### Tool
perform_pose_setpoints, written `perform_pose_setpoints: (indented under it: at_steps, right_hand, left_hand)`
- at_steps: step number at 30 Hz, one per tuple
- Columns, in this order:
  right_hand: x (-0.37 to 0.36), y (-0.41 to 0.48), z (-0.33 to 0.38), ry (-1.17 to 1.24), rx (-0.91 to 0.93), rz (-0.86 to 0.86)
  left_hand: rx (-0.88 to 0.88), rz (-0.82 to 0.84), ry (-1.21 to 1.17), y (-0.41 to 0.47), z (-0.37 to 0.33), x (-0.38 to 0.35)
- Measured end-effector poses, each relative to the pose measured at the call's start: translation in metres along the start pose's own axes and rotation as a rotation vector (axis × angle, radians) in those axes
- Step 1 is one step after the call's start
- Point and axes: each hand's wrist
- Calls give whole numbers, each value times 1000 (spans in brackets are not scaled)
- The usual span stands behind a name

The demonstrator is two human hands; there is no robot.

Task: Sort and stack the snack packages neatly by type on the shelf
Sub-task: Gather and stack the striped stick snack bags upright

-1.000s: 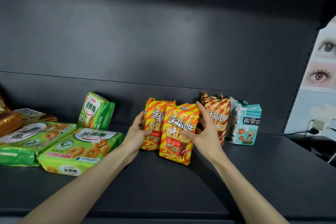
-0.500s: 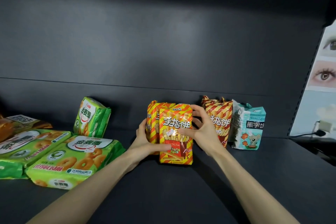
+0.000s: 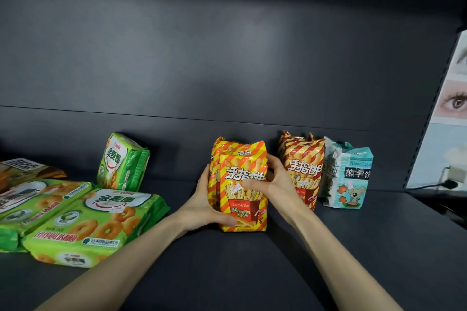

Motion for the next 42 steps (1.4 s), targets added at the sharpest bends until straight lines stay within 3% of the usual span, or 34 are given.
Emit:
perform_pose_setpoints:
  at_steps: [2,9,15,21,28,37,42]
  right_hand:
    - [-2,-1,-4,-107,-49,56]
    - [1,4,-5,103,-85,144]
    - [-2,10,-11,108,-48,78]
    - [3,27,-13,96,-127,107]
    - [9,40,-19,-28,-150,38]
    - [18,29,-15,-219,-133,59]
    - [16,28,-14,-322,-91,41]
  left_hand:
    - [-15,-1,40,-1,1,-1]
    - [40,-108,390,3,-2,-1]
    - [25,-33,215,17,-1,1]
    - [47,-45,295,39,-1,-6]
    - [50,70,189,51,6,-9]
    - [-32,-167,423,52,8,-22]
    - [-95,-157,418,52,10,-21]
Point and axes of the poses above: each hand's wrist, its own y-axis towards the middle knuckle, its own x-axis out of the back of the hand, z = x × y, and after that the axes turned 1 degree about z, right-handed
